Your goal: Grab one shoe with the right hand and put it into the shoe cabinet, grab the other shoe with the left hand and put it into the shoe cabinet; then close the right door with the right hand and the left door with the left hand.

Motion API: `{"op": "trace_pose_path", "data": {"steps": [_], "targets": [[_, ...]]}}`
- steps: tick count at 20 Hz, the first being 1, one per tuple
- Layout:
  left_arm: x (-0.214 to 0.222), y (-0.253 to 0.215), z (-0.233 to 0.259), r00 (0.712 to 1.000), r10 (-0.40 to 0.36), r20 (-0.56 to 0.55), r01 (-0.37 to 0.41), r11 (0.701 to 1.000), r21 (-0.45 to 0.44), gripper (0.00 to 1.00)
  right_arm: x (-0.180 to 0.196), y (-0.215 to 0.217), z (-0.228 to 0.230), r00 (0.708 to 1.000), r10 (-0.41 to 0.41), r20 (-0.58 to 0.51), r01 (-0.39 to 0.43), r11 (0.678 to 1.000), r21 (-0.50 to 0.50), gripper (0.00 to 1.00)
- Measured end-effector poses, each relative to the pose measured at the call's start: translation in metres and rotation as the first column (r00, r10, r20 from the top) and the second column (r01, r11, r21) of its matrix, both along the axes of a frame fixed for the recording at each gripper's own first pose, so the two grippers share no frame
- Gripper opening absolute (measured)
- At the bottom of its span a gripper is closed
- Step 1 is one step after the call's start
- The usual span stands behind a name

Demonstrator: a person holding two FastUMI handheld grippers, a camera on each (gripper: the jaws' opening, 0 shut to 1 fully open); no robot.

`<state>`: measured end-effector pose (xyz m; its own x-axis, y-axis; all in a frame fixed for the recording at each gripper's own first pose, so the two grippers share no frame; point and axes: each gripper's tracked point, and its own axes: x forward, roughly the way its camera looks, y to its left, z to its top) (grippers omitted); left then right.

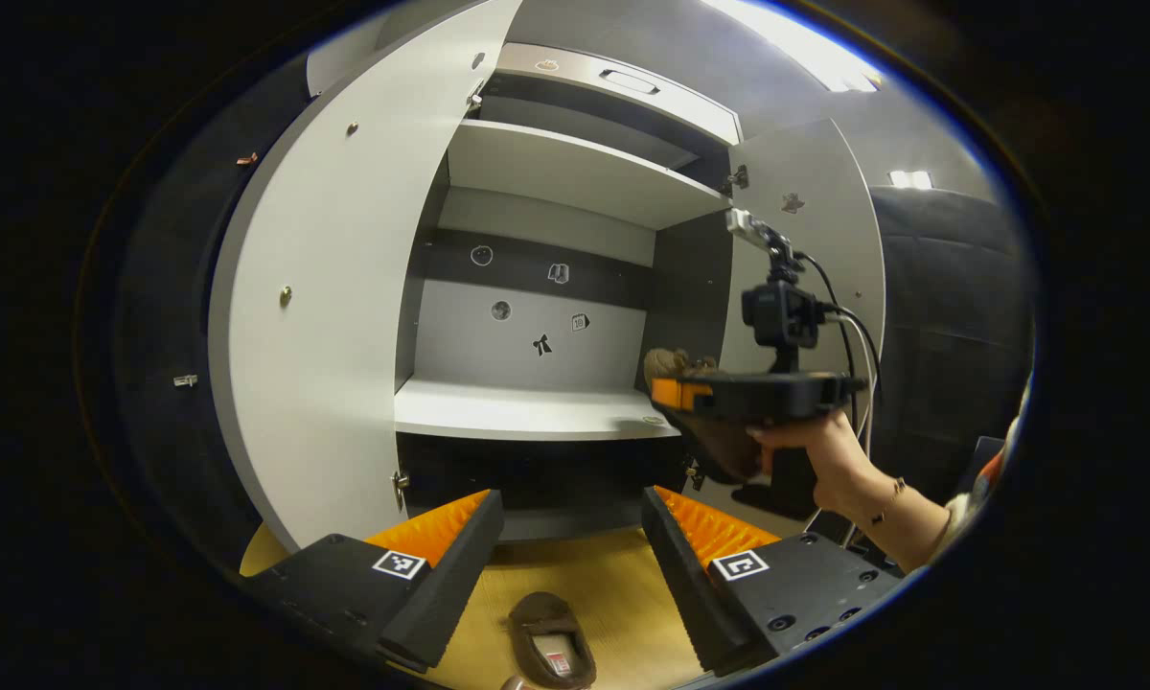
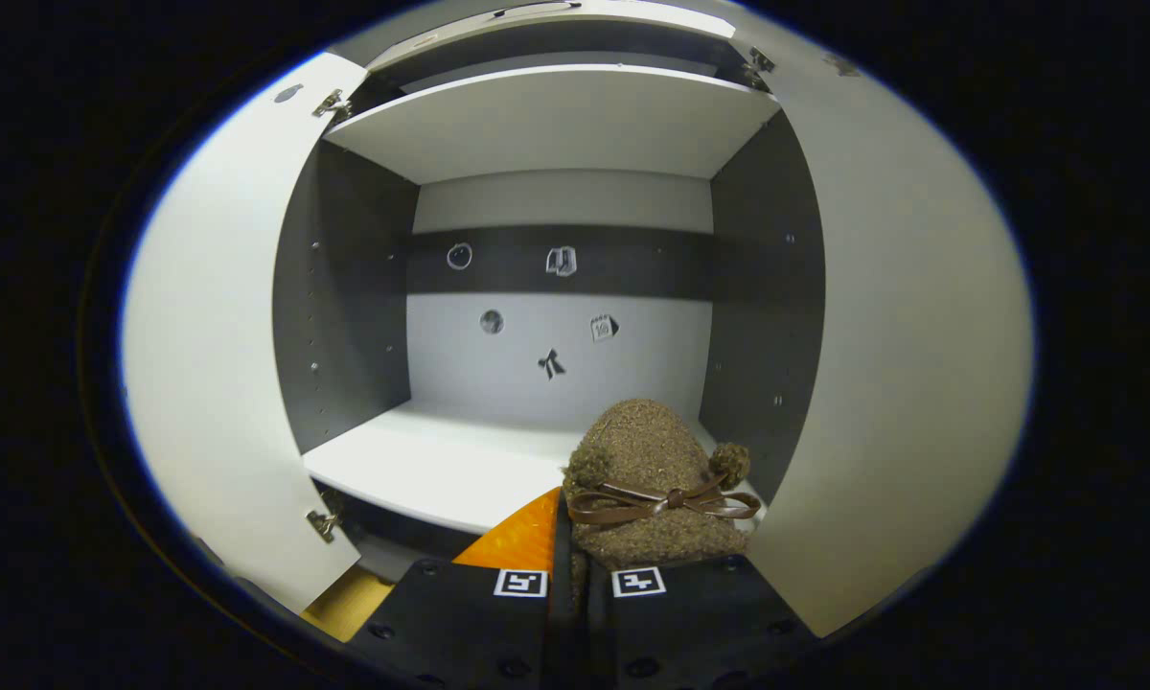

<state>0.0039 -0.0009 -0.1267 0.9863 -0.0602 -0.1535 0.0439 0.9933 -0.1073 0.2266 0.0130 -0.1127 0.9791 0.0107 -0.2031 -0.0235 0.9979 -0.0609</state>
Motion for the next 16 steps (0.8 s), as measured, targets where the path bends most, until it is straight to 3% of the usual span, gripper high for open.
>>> {"op": "trace_pose_path", "data": {"steps": [9, 12, 16], "targets": [[0.019, 0.015, -0.001, 0.985, 0.170, -0.020, -0.169, 0.985, 0.023, 0.93, 0.139, -0.002, -0.015, 0.995, 0.057, -0.079, -0.060, 0.998, -0.036, 0.10], [0.022, 0.016, 0.004, 0.973, 0.230, -0.021, -0.230, 0.973, 0.023, 0.93, 0.169, -0.008, -0.032, 0.991, 0.042, -0.125, -0.044, 0.999, -0.006, 0.10], [0.025, 0.020, 0.004, 0.968, 0.247, -0.035, -0.246, 0.969, 0.036, 0.93, 0.191, -0.015, -0.073, 0.972, 0.018, -0.233, -0.018, 1.000, 0.001, 0.10]]}}
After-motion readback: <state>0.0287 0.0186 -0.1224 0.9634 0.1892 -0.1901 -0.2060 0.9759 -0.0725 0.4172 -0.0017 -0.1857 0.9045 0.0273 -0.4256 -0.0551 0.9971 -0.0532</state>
